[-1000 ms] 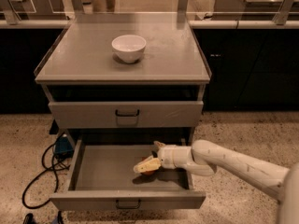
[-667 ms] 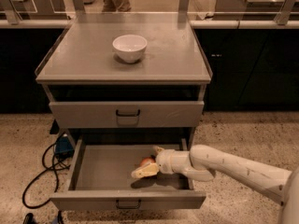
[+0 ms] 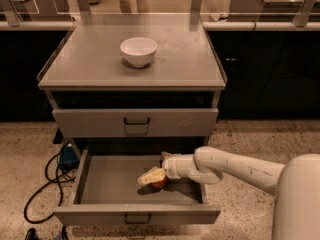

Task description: Pick apple from middle drawer and place on counter

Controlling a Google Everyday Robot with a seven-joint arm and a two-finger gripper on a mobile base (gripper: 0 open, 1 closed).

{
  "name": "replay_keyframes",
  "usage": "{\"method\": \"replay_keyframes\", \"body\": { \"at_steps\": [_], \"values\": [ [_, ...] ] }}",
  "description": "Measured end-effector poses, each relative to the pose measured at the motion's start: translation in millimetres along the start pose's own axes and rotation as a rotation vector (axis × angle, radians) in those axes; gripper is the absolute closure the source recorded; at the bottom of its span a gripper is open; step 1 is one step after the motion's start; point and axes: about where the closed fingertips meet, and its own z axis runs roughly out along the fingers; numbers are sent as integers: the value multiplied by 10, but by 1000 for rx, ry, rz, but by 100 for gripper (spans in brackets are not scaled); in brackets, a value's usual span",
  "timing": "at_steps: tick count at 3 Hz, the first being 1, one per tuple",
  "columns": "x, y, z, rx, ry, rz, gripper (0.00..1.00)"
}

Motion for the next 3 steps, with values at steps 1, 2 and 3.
{"method": "replay_keyframes", "body": {
  "at_steps": [1, 2, 3],
  "values": [
    [0, 0, 0, 0, 0, 0, 0],
    [217, -31, 35, 27, 46, 19, 0],
    [652, -220, 17, 118, 123, 61, 0]
  ]
}}
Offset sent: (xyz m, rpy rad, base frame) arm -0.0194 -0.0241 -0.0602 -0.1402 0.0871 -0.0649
